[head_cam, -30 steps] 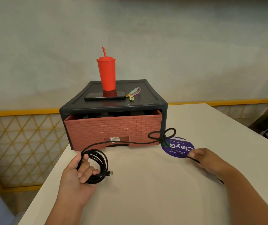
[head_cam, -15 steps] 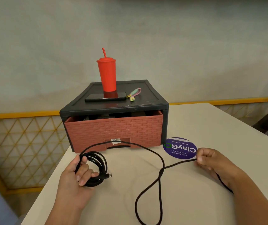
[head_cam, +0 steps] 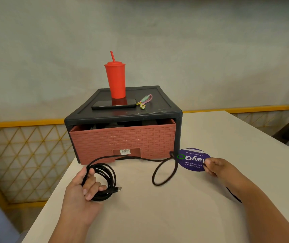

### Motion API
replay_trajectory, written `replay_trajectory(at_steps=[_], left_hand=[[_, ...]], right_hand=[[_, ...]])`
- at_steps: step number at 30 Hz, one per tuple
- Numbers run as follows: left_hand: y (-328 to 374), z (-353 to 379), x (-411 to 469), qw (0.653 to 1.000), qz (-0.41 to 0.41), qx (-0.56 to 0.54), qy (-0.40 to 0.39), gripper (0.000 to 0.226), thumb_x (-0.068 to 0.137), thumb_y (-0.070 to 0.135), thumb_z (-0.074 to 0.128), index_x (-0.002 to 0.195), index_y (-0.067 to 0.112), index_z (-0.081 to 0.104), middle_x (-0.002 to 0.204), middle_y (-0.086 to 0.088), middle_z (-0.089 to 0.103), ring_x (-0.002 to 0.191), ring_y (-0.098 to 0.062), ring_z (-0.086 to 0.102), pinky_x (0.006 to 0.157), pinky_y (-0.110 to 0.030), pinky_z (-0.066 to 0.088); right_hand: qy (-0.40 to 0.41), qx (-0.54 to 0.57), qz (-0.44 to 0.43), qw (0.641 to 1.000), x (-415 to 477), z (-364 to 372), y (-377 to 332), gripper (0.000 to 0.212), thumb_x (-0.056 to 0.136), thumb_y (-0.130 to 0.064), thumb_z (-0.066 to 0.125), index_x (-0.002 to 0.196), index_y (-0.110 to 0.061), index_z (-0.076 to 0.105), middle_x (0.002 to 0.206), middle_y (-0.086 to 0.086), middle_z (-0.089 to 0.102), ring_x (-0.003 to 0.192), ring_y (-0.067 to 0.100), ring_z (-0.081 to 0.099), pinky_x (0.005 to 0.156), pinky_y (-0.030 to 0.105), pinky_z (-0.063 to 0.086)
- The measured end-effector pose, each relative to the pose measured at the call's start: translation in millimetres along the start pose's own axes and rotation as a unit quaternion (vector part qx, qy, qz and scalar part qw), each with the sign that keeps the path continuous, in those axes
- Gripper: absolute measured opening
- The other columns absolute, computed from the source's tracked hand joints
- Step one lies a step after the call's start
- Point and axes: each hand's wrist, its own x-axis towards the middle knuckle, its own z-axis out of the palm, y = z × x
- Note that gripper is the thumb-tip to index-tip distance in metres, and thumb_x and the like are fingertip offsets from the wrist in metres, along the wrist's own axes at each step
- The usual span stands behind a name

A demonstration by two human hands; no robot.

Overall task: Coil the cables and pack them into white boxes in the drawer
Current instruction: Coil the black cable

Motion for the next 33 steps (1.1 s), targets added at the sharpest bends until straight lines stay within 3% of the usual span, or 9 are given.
replay_trajectory(at_steps=[3,9,16,21,23,26,28,30,33], left_hand=[[-0.1,-2.1,0.6,1.000,-0.002,0.006,-0.016,0.027,0.055,0.030,0.071,0.068,0.015,0.054,0.030,0.006,0.023,0.024,-0.008,0.023,0.036,-0.016,0.038],[2.0,-6.1,1.8,0.998,-0.014,-0.003,-0.055,0.072,0.009,0.031,0.094,0.069,0.015,0.056,0.031,0.006,0.025,0.024,-0.007,0.024,0.037,-0.018,0.040],[3.1,-5.7,0.8,0.998,-0.011,-0.007,-0.069,0.064,0.009,0.031,0.094,0.061,0.015,0.061,0.031,0.006,0.025,0.024,-0.007,0.024,0.037,-0.019,0.040],[2.9,-5.6,0.7,0.998,-0.007,-0.011,-0.068,0.061,0.008,0.030,0.094,0.057,0.015,0.062,0.031,0.006,0.025,0.023,-0.007,0.024,0.036,-0.018,0.039],[2.8,-5.6,0.5,0.998,-0.005,-0.009,-0.067,0.060,0.007,0.031,0.094,0.056,0.015,0.062,0.031,0.006,0.025,0.023,-0.008,0.024,0.036,-0.018,0.039],[2.2,-5.9,0.7,0.998,-0.005,-0.007,-0.065,0.061,0.007,0.031,0.093,0.056,0.015,0.061,0.031,0.006,0.025,0.024,-0.008,0.024,0.036,-0.018,0.039],[2.0,-6.1,1.4,0.998,-0.003,-0.006,-0.062,0.063,0.007,0.031,0.093,0.058,0.015,0.060,0.031,0.006,0.025,0.024,-0.008,0.024,0.036,-0.018,0.039],[2.1,-6.5,2.1,0.998,-0.004,-0.008,-0.061,0.065,0.007,0.031,0.093,0.060,0.015,0.060,0.031,0.006,0.025,0.024,-0.008,0.024,0.037,-0.018,0.039],[1.9,-7.0,2.4,0.998,-0.008,-0.009,-0.064,0.064,0.008,0.031,0.094,0.060,0.015,0.059,0.031,0.006,0.025,0.024,-0.008,0.024,0.037,-0.018,0.040]], right_hand=[[0.001,0.026,0.010,1.000,-0.3,1.0,-0.7,0.036,0.078,-0.044,0.042,0.050,-0.022,0.046,0.053,-0.007,0.037,0.052,0.006,0.031,0.060,0.023,0.025],[-0.040,0.102,0.035,0.993,-1.8,0.6,-3.1,0.039,0.092,-0.030,0.049,0.060,-0.008,0.047,0.045,-0.002,0.033,0.053,0.015,0.035,0.062,0.024,0.032],[-0.169,0.189,0.064,0.965,-10.2,-3.8,-5.8,0.039,0.066,-0.044,0.073,0.050,-0.015,0.053,0.040,-0.003,0.028,0.043,0.014,0.030,0.062,0.027,0.046],[-0.262,0.318,0.033,0.910,-6.3,-15.7,-2.8,0.031,0.069,-0.042,0.079,0.071,-0.016,0.063,0.045,-0.011,0.029,0.043,0.007,0.024,0.054,0.023,0.043],[-0.235,0.329,0.022,0.914,-6.2,-16.6,-5.0,0.032,0.060,-0.038,0.085,0.072,-0.018,0.063,0.047,-0.011,0.032,0.042,0.004,0.024,0.048,0.019,0.039],[-0.107,0.192,0.031,0.975,-4.7,-11.7,-5.8,0.040,0.045,-0.037,0.087,0.061,-0.017,0.056,0.055,-0.002,0.040,0.046,0.006,0.032,0.044,0.017,0.035],[-0.031,0.055,0.018,0.998,-1.5,-4.9,-5.4,0.032,0.057,-0.033,0.078,0.065,-0.014,0.053,0.064,0.002,0.046,0.055,0.009,0.037,0.048,0.015,0.033],[0.039,-0.101,-0.007,0.994,5.4,0.0,-2.7,0.023,0.075,-0.018,0.072,0.065,-0.012,0.052,0.064,-0.004,0.049,0.062,0.012,0.041,0.052,0.014,0.032],[0.116,-0.325,-0.026,0.938,12.4,3.9,-1.0,0.033,0.085,-0.016,0.064,0.061,-0.028,0.045,0.075,-0.012,0.048,0.081,0.017,0.044,0.069,0.026,0.031]])
